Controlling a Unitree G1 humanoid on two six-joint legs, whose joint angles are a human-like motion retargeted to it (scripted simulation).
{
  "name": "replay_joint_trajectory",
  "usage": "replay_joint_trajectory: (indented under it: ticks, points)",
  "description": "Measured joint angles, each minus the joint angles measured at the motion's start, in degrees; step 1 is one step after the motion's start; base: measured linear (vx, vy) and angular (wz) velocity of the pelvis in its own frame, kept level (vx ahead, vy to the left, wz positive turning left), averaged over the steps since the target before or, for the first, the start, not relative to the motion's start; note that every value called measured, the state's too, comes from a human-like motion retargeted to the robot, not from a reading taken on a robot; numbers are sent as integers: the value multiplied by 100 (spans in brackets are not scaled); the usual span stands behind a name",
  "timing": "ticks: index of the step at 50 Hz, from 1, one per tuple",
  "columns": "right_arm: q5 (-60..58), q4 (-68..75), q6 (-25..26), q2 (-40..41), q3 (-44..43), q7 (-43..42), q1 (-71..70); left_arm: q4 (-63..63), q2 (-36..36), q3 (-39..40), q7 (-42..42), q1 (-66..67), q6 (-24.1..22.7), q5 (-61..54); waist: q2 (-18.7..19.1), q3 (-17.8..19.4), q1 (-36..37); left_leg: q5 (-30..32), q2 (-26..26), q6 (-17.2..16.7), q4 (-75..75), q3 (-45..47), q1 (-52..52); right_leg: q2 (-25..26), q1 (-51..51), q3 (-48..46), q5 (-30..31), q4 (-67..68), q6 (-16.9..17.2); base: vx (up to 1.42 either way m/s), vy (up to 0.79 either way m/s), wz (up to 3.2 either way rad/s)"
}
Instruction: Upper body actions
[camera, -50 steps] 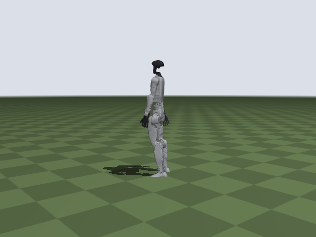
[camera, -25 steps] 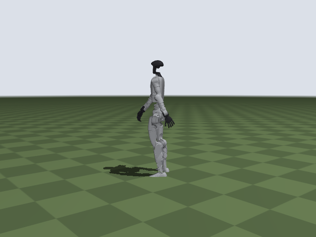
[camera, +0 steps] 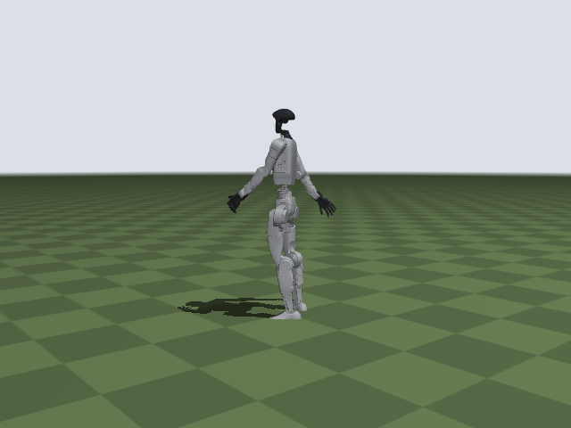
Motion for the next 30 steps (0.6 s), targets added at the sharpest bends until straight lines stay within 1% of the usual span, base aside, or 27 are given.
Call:
replay_joint_trajectory:
  ticks: [2,4,8,11,14,15,17,20,24,27,30]
  points:
    - [285,0,121,155,328,227,-258,255,-6,-24,-125,355,81,82,15,-7,78,9,-13,6,9,-53,-23,-5,14,-24,-6,-7,-3,-1,5,24]
    - [244,0,106,332,746,521,-632,652,14,33,-193,775,184,207,22,-20,151,24,-28,9,14,-131,-46,-13,31,-57,-14,-12,-5,-1,5,34]
    - [-444,0,-114,735,1807,1142,-1806,1652,212,351,-73,1776,524,484,35,-42,218,59,-62,14,10,-320,-77,-22,59,-97,-27,-17,-14,-1,3,41]
    - [-1256,-69,-593,1089,2388,1762,-2958,2296,530,745,195,2672,1007,476,46,-7,226,77,-67,10,-8,-368,-48,-12,70,-69,-27,-2,-26,-1,0,9]
    - [-1767,-940,-1083,1429,2724,2481,-3820,2401,847,1112,290,3841,1518,233,56,78,218,80,-45,-8,-33,-307,-16,13,31,13,-15,17,-42,-2,-4,-9]
    - [-1821,-1325,-1239,1529,2822,2681,-4045,2401,942,1209,271,4237,1643,127,58,103,210,79,-35,-15,-45,-274,-4,22,12,49,-9,23,-48,-2,-6,-20]
    - [-1696,-2011,-1560,1704,2960,2877,-4453,2401,1095,1396,152,4961,1671,72,68,128,186,76,-14,-27,-66,-218,7,46,-36,117,5,33,-59,-2,-5,-23]
    - [-1268,-2796,-2035,1933,3076,2905,-4974,2401,1216,1737,62,5809,1595,334,89,149,154,68,25,-45,-84,-141,-2,82,-119,213,24,47,-69,-3,-4,-23]
    - [-825,-3273,-2526,2165,3210,2645,-5346,2401,1272,1906,257,6357,1759,382,78,183,116,56,61,-62,-87,-81,20,104,-159,288,39,67,-73,-1,-1,-5]
    - [-944,-3343,-2718,2228,3341,2406,-5296,2401,1242,1921,368,6319,1814,230,30,162,90,47,65,-67,-83,-51,27,107,-174,312,45,69,-78,0,0,0]
    - [-1321,-3170,-2769,2152,3514,2217,-4970,2401,1143,1822,386,5862,1688,104,4,108,44,41,66,-66,-81,-34,13,106,-194,319,46,72,-78,0,0,0]
